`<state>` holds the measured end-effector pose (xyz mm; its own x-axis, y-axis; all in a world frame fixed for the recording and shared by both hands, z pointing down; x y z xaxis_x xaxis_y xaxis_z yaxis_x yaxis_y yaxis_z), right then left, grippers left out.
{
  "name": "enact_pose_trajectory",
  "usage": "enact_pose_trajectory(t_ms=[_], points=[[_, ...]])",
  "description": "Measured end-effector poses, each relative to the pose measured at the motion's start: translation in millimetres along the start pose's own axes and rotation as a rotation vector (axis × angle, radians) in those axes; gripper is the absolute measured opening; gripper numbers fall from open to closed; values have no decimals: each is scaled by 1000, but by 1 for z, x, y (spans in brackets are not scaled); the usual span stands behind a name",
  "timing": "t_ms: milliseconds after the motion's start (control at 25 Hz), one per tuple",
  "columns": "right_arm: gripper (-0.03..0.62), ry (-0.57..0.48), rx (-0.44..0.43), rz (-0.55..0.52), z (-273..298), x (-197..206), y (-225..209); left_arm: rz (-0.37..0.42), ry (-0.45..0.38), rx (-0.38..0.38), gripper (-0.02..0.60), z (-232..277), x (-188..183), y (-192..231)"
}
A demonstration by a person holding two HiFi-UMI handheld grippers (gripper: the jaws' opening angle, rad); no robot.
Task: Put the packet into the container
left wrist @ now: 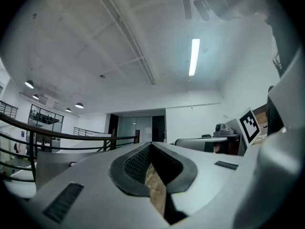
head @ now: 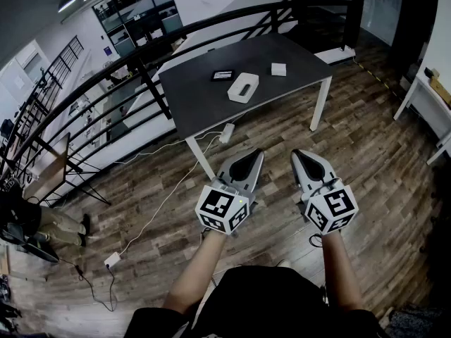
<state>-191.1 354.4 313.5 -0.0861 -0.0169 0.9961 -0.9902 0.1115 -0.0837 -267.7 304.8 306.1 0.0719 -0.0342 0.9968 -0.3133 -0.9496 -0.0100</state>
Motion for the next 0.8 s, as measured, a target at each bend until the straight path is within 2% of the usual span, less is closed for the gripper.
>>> enact_pose_trajectory(t_ms=[240,600,800], points=[[5,-38,1,20,-8,-4,-3,5,9,-5,6,1,3,-6],[5,-16,-1,14,-21,-1,-10,9,29,-19,6,6,7,-20],[5,-12,-3,8,-33,1,-30,15,43,-18,6,23,13,-37]])
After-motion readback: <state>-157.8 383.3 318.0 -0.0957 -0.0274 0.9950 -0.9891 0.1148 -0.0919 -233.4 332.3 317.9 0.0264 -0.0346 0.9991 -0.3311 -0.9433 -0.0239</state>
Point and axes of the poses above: the fingertips, and each gripper's own axes: z forward along the fingers, y to its left, x out of its underside, the point moved 1 cm from there along -z, backward along the fingers, and after that the axes turned 2 degrees about z, right-handed, at the moved point
